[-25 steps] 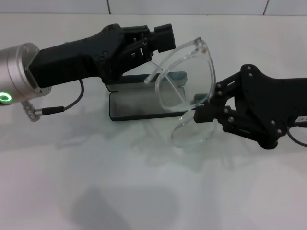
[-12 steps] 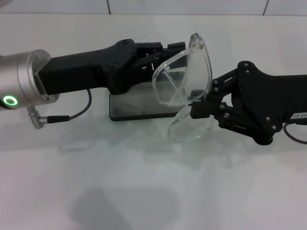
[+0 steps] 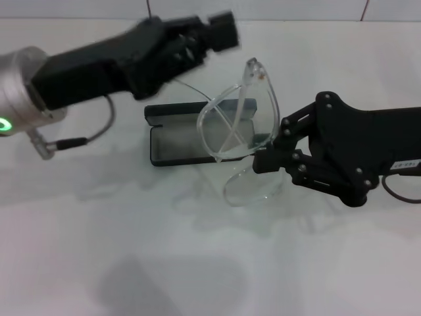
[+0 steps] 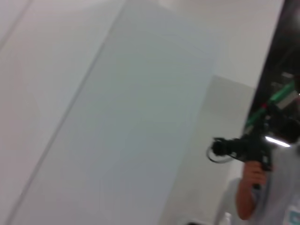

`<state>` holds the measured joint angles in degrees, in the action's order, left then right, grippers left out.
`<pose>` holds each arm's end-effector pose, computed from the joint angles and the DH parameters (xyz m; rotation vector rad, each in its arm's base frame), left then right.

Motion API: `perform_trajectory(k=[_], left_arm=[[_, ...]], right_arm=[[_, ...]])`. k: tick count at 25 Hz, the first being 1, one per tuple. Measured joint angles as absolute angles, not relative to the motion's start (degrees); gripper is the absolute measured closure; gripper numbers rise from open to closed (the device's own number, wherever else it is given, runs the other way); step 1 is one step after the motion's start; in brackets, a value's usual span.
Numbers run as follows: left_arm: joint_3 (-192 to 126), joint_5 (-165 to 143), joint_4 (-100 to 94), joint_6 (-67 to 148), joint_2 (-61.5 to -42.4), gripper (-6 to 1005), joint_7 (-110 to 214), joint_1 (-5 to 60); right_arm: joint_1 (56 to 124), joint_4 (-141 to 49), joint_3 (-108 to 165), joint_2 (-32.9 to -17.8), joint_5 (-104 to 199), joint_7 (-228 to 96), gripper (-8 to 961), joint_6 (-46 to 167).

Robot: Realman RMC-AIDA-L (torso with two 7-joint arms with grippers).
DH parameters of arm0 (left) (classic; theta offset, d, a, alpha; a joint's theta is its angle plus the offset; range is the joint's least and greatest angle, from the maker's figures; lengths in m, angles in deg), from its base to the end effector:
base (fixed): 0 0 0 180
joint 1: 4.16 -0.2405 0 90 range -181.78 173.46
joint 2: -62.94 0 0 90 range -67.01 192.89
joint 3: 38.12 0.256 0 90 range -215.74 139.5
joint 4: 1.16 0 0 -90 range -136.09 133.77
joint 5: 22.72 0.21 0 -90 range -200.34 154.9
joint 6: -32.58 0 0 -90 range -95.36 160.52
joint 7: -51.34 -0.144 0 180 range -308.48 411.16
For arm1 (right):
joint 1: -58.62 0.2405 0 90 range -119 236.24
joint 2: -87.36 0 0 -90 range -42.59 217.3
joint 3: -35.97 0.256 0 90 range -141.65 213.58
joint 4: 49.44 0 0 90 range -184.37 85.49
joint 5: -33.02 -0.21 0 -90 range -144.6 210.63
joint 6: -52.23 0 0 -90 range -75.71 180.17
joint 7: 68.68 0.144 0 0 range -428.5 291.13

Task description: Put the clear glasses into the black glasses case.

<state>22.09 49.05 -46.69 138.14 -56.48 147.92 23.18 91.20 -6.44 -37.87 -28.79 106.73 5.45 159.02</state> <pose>-0.1593 0.3052 0.0375 2.5618 0.5262 1.5304 0.1406 0.2967 0.0067 2.6735 0.0799 -1.2703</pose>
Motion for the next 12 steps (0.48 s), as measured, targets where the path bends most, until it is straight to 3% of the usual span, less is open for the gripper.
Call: perform_trajectory(k=[12], left_arm=[[26.4,51.9,-46.2,138.3,-56.16,889,148.2,25.1]], right_arm=[[91.4,-6.3,-39.0,-28.83,104.9,5.2,876,157.6]])
